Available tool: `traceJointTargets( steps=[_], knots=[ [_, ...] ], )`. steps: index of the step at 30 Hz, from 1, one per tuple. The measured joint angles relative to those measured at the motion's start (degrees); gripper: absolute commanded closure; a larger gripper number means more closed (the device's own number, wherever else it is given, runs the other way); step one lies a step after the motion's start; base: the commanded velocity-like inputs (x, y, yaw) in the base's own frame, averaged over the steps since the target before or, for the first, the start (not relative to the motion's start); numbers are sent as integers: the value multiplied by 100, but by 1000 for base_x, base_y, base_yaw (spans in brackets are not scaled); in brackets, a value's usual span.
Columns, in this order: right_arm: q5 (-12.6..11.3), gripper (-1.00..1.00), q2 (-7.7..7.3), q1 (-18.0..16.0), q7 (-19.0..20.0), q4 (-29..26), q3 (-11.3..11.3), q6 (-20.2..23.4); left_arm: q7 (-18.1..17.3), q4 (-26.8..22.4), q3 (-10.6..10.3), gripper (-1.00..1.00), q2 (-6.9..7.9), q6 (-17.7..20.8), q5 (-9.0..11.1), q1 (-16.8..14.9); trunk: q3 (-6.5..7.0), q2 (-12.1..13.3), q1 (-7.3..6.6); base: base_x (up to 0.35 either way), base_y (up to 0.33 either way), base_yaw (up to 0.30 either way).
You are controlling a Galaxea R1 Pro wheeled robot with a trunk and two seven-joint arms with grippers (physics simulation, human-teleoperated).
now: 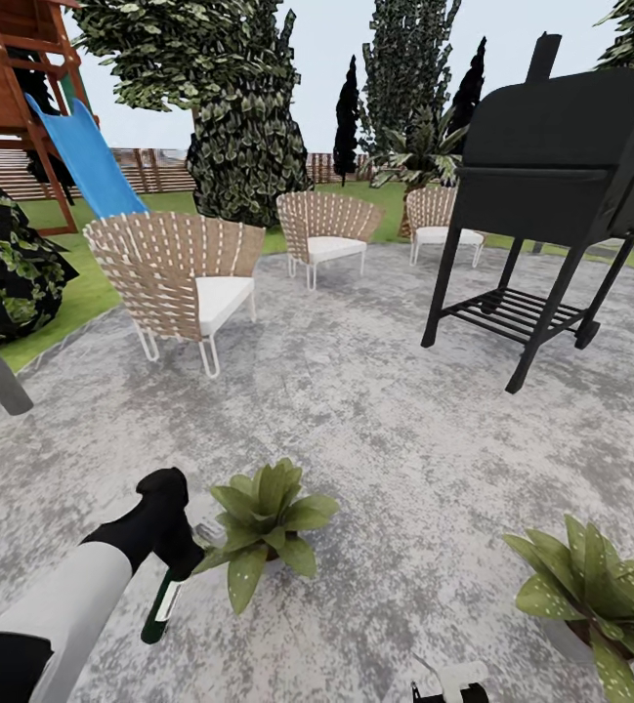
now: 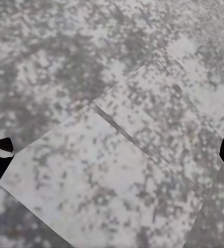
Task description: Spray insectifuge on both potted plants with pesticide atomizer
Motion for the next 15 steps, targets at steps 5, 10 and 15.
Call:
traceJointTargets(
  steps=[5, 10, 15],
  knots=[
    [2, -100, 0, 2, 0, -3, 0, 0, -102, -29, 11, 100, -29, 11, -267, 36, 0, 0, -1, 85, 268, -54],
    [1, -100, 0, 2, 0, -3, 0, 0, -103, -39, -13, 100, -45, 7, -280, 55, 0, 0, 0, -7, 336, -285],
    [-3, -100, 0, 0, -3, -4, 0, -4, -104, -46, -14, 100, -42, -5, -351, 61, 0, 0, 1, -149, 127, -82]
  ],
)
